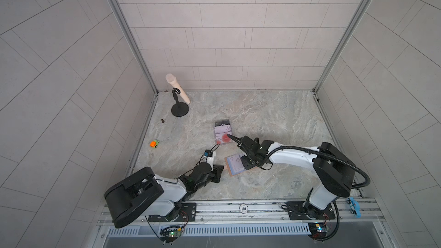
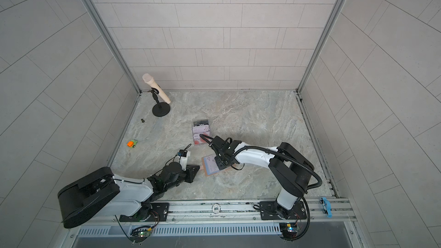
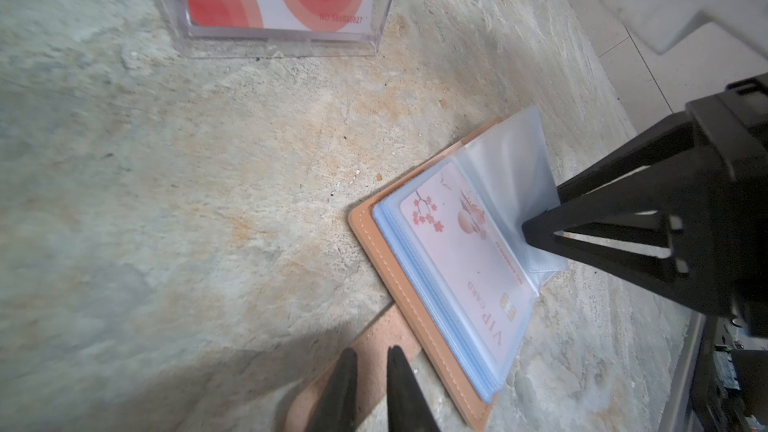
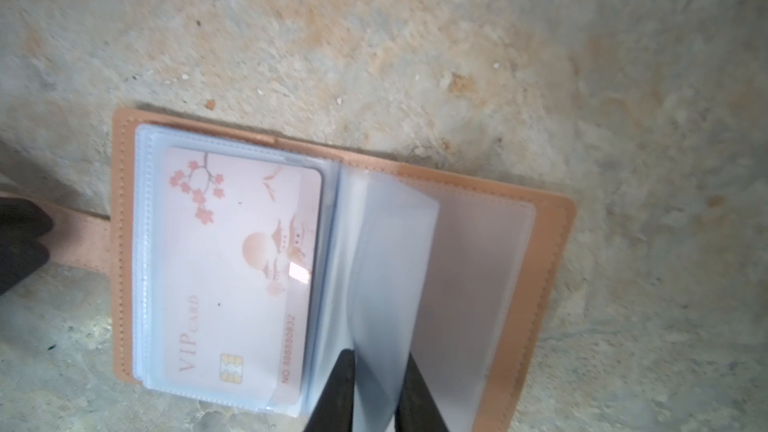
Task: Take the credit cards out of the card holder
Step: Flip over the card slot in the card holder.
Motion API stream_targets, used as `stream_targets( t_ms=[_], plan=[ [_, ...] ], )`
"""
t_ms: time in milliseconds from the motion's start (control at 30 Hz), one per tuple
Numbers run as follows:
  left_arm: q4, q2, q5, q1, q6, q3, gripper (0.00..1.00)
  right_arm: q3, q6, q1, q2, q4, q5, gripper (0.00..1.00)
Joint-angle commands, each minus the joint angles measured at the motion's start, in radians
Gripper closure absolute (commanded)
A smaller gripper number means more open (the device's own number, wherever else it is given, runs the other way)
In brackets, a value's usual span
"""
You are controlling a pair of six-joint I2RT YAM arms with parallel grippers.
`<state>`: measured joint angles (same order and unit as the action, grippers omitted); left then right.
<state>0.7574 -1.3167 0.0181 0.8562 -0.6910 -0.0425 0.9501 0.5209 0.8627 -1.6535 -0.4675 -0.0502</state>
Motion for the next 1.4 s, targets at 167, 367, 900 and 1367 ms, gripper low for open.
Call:
stream_targets(
  t_ms=[167,367,900,1367],
  plan=[
    [-0.196,-0.047,-0.018,-0.002,0.013,0.007,0.80,-0.052,0.022,-0.033,0.077,0.000,-0.006,0.76],
    [-0.202,-0.047,-0.016,-0.003,0.010,0.001,0.80,-0.074,0.017,-0.064,0.125,-0.017,-0.008,0.73],
    [-0.267,0.031,-0.016,-0.002,0.042,-0.023,0.80,-0.014,-0.061,-0.063,0.278,-0.115,-0.120,0.55],
    [-0.330,0.168,-0.004,-0.003,0.093,-0.025,0.79,0.063,-0.024,-0.010,0.074,-0.015,-0.209,0.62]
  ],
)
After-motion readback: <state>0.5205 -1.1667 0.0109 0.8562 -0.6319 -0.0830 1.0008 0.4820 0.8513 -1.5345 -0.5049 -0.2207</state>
